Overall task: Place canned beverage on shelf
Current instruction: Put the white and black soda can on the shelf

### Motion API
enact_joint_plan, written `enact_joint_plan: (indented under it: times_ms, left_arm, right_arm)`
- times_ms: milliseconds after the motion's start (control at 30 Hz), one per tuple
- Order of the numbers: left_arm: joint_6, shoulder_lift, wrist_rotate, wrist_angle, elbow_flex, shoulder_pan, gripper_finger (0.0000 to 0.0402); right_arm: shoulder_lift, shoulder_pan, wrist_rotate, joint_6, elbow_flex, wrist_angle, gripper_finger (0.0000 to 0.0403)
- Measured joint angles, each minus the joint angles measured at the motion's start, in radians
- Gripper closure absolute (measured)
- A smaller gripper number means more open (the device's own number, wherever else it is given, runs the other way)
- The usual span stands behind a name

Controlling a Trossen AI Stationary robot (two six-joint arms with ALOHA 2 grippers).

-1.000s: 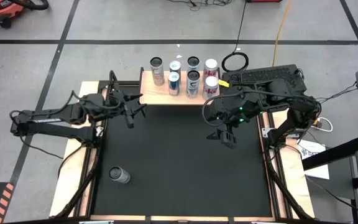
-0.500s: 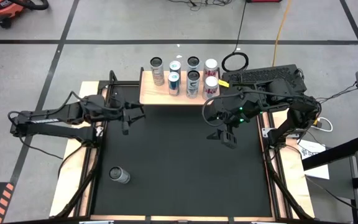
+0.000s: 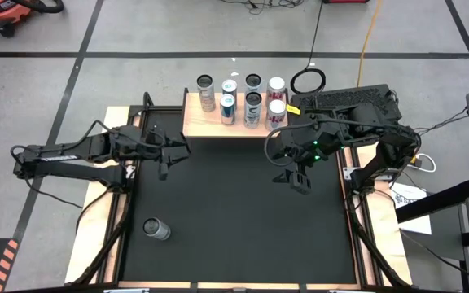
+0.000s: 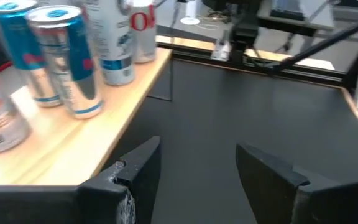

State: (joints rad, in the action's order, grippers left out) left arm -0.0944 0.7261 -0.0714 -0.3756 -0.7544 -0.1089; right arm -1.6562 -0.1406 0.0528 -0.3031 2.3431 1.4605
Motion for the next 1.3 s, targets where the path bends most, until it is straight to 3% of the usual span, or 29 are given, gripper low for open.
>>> enact_joint_plan:
  times_ms: [167, 367, 467, 600, 767, 1300]
  left_arm:
    - [-0.001, 0.000, 0.027, 0.003, 0.000, 0.000, 0.0189]
    - [-0.003, 0.000, -0.106, 0.008, 0.000, 0.000, 0.0189]
    - [-0.044, 0.000, -0.113, -0.014, 0.000, 0.000, 0.0189]
    - [-0.080, -0.001, -0.009, -0.067, 0.000, 0.000, 0.0189]
    - [-0.306, 0.000, 0.129, -0.196, 0.000, 0.013, 0.0189]
    - [-0.317, 0.011, 0.147, -0.106, 0.000, 0.043, 0.0189]
  right_arm:
    - [0.000, 0.000, 0.000, 0.000, 0.000, 0.000, 0.0085]
    - [0.000, 0.000, 0.000, 0.000, 0.000, -0.012, 0.0085]
    - [0.000, 0.000, 0.000, 0.000, 0.000, -0.022, 0.0085]
    - [0.000, 0.000, -0.002, -0.002, 0.000, -0.017, 0.0085]
    - [0.000, -0.005, -0.003, 0.003, 0.000, -0.010, 0.0085]
    - [0.000, -0.005, 0.000, -0.105, 0.000, -0.011, 0.0085]
